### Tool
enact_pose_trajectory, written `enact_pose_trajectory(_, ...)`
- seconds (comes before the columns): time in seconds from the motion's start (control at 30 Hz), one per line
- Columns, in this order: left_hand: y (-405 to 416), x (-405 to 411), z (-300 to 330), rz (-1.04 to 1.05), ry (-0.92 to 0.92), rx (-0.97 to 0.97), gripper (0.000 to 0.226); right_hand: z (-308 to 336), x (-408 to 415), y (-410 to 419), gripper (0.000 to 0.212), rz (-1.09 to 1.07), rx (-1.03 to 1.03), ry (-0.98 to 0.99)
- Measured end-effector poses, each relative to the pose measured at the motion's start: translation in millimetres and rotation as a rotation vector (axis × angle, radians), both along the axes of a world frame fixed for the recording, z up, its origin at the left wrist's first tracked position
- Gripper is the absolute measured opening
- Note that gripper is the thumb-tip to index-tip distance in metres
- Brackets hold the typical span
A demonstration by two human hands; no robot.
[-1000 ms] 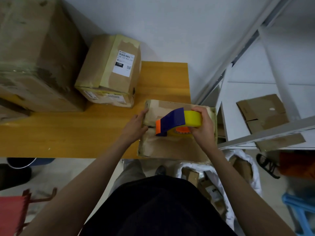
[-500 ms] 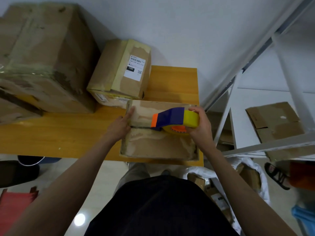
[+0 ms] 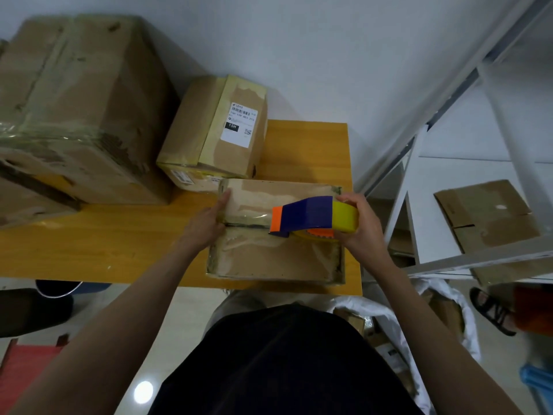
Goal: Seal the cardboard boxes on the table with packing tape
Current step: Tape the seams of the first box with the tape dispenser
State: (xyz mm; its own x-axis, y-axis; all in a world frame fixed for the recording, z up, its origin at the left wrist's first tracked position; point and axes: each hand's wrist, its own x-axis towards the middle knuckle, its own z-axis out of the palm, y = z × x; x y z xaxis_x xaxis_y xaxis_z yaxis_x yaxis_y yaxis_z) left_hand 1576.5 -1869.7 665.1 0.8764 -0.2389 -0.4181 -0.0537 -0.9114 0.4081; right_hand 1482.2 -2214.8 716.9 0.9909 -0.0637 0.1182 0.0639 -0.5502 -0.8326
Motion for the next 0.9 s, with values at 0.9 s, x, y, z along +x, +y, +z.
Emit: enact_pose_trajectory(0.9,-48,-74,-24,-0.077,-0.292,0.134,0.073,-22,-9,-7,0.051,-0.088,0.031,0.034)
